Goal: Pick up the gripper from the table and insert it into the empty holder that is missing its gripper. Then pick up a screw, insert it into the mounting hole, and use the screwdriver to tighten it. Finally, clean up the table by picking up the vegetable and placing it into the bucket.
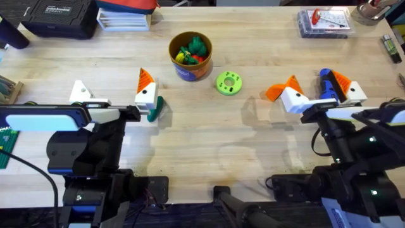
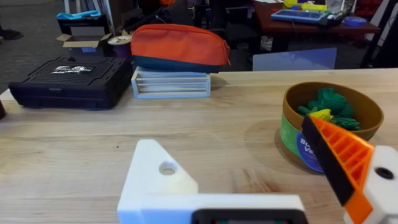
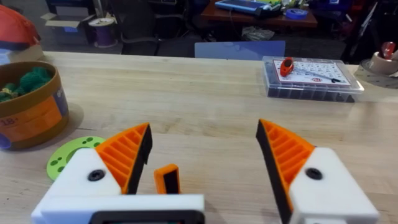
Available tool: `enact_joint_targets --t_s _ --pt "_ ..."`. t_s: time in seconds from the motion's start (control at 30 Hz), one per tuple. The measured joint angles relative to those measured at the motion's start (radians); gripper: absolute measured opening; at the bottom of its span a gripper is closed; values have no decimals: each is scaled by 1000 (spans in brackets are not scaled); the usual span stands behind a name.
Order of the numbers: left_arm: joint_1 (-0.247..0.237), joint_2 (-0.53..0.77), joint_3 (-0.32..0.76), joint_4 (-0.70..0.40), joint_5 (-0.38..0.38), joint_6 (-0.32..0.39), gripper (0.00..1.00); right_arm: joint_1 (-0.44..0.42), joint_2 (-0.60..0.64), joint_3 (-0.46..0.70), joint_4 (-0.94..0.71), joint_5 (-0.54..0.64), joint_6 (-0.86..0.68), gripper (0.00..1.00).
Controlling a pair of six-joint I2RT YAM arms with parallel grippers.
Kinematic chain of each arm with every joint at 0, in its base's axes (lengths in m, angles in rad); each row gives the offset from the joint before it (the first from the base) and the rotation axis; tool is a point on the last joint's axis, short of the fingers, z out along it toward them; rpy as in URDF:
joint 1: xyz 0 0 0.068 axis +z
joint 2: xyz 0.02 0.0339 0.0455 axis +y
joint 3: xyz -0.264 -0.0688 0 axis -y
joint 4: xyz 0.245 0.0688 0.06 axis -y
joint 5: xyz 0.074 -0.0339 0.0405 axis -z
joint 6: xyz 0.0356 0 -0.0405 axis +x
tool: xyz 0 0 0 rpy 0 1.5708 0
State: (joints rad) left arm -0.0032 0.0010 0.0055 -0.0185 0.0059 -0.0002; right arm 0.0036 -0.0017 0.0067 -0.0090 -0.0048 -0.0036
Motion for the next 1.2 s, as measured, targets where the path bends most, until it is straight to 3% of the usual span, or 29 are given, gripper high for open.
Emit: enact_joint_targets --t_s 0.47,0.57,0.63,0.8,1.03,1.2 --pt "0 0 1 -2 1 0 992 0 2 2 -19 1 7 994" --pt "0 0 18 -64 2 0 993 0 19 24 -65 4 54 994" --pt "0 12 63 -138 5 4 993 0 50 83 -190 -3 79 994" --pt "0 152 323 -382 14 50 994 0 208 301 -467 -13 109 994" --pt "0 523 760 -800 61 145 993 0 491 686 -772 -19 116 994" --pt "0 723 876 -889 105 165 993 0 621 771 -827 -19 117 994"
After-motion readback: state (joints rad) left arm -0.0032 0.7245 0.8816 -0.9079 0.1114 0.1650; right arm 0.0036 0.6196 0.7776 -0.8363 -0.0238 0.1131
